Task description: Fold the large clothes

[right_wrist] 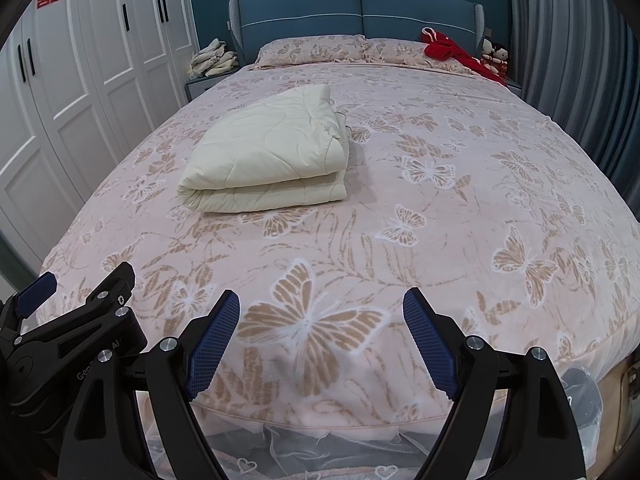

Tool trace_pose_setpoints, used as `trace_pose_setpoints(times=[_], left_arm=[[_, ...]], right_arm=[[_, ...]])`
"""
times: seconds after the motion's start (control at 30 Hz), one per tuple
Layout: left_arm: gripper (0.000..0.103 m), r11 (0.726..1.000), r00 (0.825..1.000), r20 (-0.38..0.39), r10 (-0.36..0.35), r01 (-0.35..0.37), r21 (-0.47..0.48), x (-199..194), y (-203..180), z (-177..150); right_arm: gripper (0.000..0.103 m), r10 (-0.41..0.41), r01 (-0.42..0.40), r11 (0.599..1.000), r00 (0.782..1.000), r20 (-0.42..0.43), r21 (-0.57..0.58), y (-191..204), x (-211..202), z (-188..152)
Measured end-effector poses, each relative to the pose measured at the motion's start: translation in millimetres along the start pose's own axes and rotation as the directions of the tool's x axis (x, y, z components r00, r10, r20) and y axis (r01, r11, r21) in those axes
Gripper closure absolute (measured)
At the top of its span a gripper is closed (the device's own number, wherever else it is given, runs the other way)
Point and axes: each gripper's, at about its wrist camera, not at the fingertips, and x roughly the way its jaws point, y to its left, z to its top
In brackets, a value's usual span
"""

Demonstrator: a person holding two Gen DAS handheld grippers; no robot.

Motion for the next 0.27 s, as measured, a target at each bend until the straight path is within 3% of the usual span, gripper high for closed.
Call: trace_pose_setpoints(times=[0.27], left_arm=[[0.01, 1.0, 1.0, -0.002, 0.001, -0.001, 0.012, 1.9, 1.1, 1.6]], right_arm=[[0.021, 0.0, 0.0, 1.0, 1.0, 0.0, -0.002, -1.0, 0.4, 0.4]])
